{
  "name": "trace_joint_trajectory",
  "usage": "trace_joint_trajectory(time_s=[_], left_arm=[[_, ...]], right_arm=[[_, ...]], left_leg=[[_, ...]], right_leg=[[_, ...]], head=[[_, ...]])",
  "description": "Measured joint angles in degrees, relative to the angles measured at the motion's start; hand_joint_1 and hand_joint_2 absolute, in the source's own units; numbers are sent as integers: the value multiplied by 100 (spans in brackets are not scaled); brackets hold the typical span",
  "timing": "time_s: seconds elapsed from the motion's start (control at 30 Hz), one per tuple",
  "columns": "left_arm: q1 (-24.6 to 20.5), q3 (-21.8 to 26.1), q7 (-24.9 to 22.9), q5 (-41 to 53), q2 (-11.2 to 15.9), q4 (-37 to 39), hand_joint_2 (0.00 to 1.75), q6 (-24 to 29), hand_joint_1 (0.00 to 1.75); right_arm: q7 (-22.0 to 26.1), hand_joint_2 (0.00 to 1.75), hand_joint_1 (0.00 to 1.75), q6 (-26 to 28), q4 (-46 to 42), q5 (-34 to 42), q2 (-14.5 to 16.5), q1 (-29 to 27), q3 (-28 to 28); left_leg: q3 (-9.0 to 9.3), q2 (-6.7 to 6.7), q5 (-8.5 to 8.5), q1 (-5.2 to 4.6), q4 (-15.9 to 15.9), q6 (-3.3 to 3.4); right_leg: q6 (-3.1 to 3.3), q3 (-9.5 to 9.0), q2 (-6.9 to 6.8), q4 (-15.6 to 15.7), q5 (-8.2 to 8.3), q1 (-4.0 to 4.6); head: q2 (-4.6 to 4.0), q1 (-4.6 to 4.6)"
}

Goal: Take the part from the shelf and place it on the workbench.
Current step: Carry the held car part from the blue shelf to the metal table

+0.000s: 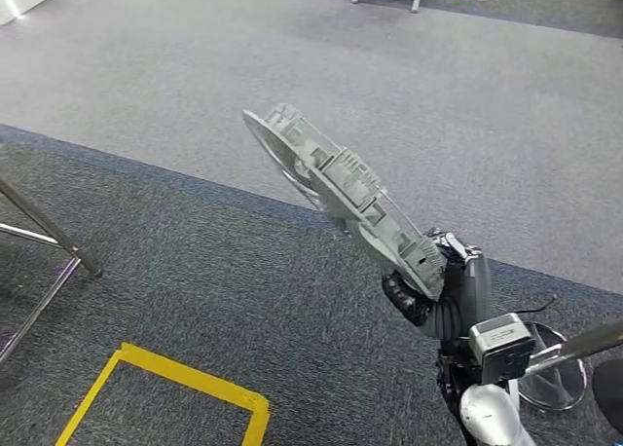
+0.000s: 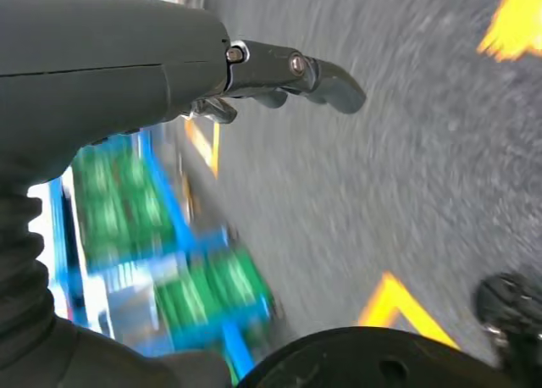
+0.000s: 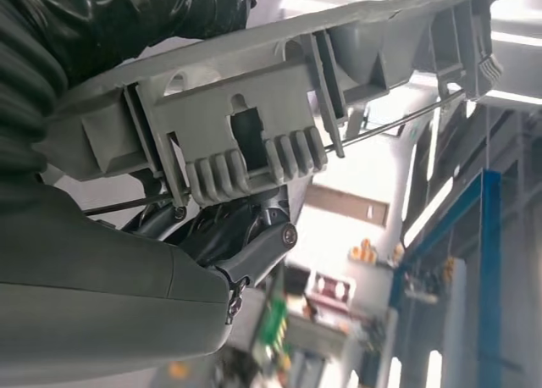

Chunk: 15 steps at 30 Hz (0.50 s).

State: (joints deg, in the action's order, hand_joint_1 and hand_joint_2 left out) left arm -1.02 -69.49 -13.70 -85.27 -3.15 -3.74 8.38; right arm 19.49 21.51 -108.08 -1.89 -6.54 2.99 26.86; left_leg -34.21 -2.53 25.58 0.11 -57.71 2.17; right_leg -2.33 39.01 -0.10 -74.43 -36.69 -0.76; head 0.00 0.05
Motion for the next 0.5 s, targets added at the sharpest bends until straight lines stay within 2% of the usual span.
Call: trace_joint_trajectory(time_s=[0.03,0.07,0.1,0.13,0.17,0.2,0.23,0.27,0.3,0.33,0.37,0.4,0.43,0.47,0.5], left_arm=[[30,247,35,4,-24,-2,175,0,0],[53,444,63,7,-47,-2,175,2,0],[68,611,84,9,-64,-2,175,3,0],[77,732,93,10,-75,-2,175,3,0],[85,835,102,10,-80,-2,175,3,0],[96,925,119,11,-84,-2,175,4,0],[108,992,152,14,-86,-2,175,4,0],[122,1042,200,19,-87,-1,175,4,0],[133,1072,252,25,-86,-1,175,3,0],[141,1086,297,32,-80,-1,175,-2,0],[149,1091,322,33,-67,-1,175,-18,0],[156,1107,339,28,-55,-2,175,-43,0],[169,1145,359,21,-47,-3,175,-89,0],[184,1229,393,13,-44,-4,175,-131,0],[203,1346,444,11,-52,-5,175,-144,0]], right_arm=[[10,175,175,-1,21,62,0,36,13],[16,175,175,-1,38,89,0,76,26],[22,175,175,-1,51,100,0,119,41],[27,175,175,-1,63,106,0,158,56],[35,175,175,2,73,114,3,190,69],[44,175,175,6,85,121,6,212,83],[47,175,175,10,98,125,9,229,96],[46,175,175,15,112,118,14,248,112],[37,175,175,19,131,100,19,275,135],[25,175,175,28,152,70,29,316,167],[15,175,175,47,173,34,40,364,203],[8,175,175,74,192,1,52,412,238],[4,175,175,107,214,-27,61,454,270],[1,175,175,143,239,-44,65,484,297],[-3,175,175,174,266,-57,67,503,321]], left_leg=[[5,-83,4,-5,-9,1],[11,-171,11,-6,-21,-2],[15,-259,23,-2,-37,-14],[3,-345,35,-3,-63,-33],[-23,-427,40,4,-85,-61],[-57,-500,38,18,-100,-98],[-90,-575,22,32,-103,-138],[-113,-647,5,47,-93,-180],[-126,-638,7,47,-97,-215],[-162,-518,53,32,-168,-247],[-248,-336,159,15,-350,-275],[-385,-121,313,5,-646,-298],[-569,37,485,1,-1022,-320],[-748,101,619,4,-1377,-335],[-863,126,667,7,-1599,-341]], right_leg=[[12,24,11,58,129,1],[26,-64,45,338,358,-1],[41,-222,148,738,591,-10],[51,-371,316,1106,760,-29],[55,-496,462,1376,850,-45],[59,-562,569,1507,855,-52],[66,-582,590,1530,835,-50],[82,-607,520,1547,834,-48],[109,-624,439,1570,844,-50],[141,-649,353,1597,855,-56],[174,-674,262,1625,861,-60],[201,-695,171,1638,859,-51],[223,-707,83,1642,850,-38],[236,-715,-8,1642,839,-25],[243,-724,-97,1641,827,-16]], head=[[0,0],[0,0],[0,1],[0,1],[0,0],[0,-3],[0,-7],[0,-10],[0,-14],[0,-29],[0,-47],[0,-64],[0,-79],[0,-82],[0,-81]])
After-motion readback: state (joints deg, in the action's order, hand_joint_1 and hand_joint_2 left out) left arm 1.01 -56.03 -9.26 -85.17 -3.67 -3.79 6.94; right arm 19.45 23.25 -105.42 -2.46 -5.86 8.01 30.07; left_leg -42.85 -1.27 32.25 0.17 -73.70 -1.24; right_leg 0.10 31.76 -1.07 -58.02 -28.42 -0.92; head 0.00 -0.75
